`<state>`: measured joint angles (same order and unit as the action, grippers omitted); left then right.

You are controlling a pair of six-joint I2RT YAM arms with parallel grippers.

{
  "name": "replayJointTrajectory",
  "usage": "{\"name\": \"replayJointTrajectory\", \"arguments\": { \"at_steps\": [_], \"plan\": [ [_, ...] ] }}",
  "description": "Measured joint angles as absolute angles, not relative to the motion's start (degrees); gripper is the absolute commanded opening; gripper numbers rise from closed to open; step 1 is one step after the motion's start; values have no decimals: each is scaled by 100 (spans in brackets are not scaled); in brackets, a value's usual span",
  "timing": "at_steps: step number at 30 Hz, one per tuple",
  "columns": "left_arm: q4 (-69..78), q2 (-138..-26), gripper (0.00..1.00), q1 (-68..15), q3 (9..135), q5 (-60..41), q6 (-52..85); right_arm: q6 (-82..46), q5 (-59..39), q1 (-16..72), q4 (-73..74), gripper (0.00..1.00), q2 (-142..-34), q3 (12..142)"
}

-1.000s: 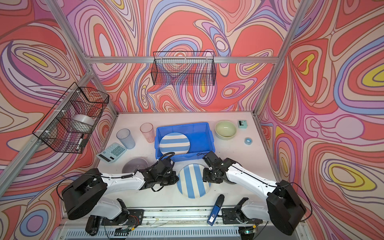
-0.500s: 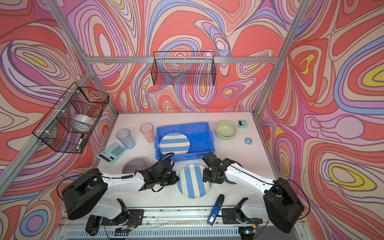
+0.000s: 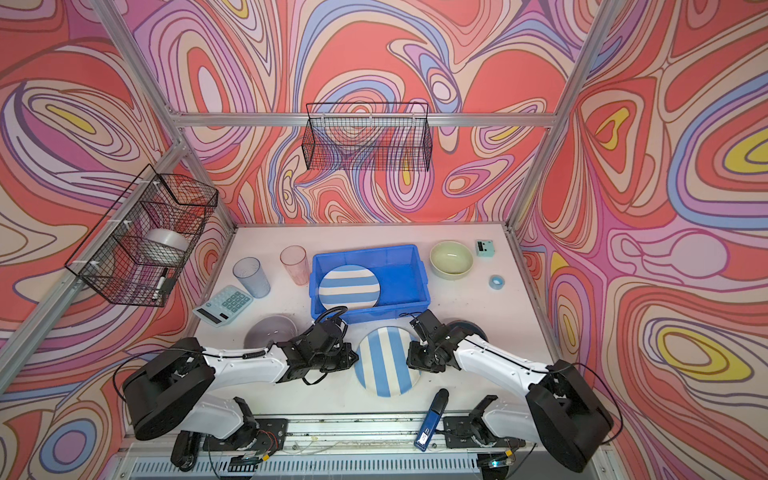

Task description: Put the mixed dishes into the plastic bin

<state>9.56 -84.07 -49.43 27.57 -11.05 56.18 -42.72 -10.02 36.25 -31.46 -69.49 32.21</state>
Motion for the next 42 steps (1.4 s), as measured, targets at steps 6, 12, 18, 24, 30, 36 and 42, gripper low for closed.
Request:
{"name": "replayJointTrajectory", "arguments": {
  "at_steps": [6,12,18,24,30,36,42],
  "plan": [
    [1061,-8364,11,-4941,2672,-1092,5621,-4248,-989,3599,-3188,26,-6488,3162],
    [1074,-8296,12,-4928,2613,-1046,5618,-4237,-1072,3570,-3269,15,-6145,3216],
    [1070,-8289,14,-4923,2615,-1044,5616,-4169,-1098,3570,-3395,4,-6106,3323],
    [941,-8182,21,-4923,2626,-1017,5590,-4143,-1210,3570,-3409,0,-6020,3424],
    [572,-7935,26,-4939,2624,-1004,5551,-4195,-1546,3607,-3361,0,-5887,3570],
    [-550,-7328,33,-4952,2644,-1004,5463,-4058,-1588,3618,-3522,0,-5795,3938],
    [-2156,-6462,43,-4952,3201,-760,5336,-3970,-1594,3618,-3787,0,-5896,4278]
  ]
}}
